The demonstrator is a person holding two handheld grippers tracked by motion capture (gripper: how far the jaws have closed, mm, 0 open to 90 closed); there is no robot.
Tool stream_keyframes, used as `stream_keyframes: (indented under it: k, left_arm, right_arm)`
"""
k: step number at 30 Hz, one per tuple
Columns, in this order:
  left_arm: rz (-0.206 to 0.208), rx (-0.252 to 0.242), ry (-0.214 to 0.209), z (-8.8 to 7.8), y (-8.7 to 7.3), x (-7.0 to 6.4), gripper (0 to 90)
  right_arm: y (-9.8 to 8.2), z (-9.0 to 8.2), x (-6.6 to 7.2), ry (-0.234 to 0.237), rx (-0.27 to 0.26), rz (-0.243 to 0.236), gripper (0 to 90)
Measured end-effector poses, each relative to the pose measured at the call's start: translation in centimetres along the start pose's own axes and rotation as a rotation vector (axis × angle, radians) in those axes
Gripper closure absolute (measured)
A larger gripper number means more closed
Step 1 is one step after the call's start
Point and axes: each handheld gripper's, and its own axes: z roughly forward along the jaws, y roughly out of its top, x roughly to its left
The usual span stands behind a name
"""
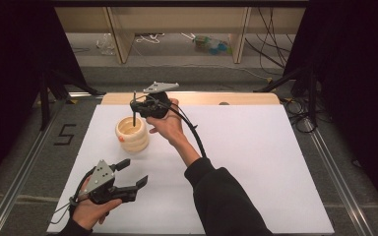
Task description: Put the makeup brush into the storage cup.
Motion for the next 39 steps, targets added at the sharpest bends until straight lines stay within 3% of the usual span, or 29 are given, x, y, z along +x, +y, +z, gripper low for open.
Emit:
stream_keyframes:
  k: [12, 25, 39]
  left_arm:
    - [0.003, 0.002, -0.001, 0.0, 0.0, 0.0, 19.4]
    - [-0.010, 0.012, -0.005, 0.1, -0.1, -0.2, 19.3]
    - [-0.008, 0.011, -0.006, 0.1, -0.1, -0.2, 19.4]
  right_arm:
    - [-0.4, 0.7, -0.3, -0.010, 0.010, 0.012, 83.8]
    - [-0.9, 1.6, 0.1, 0.009, 0.029, 0.024, 83.8]
    - [-1.2, 2.3, 0.4, 0.017, 0.054, 0.013, 83.8]
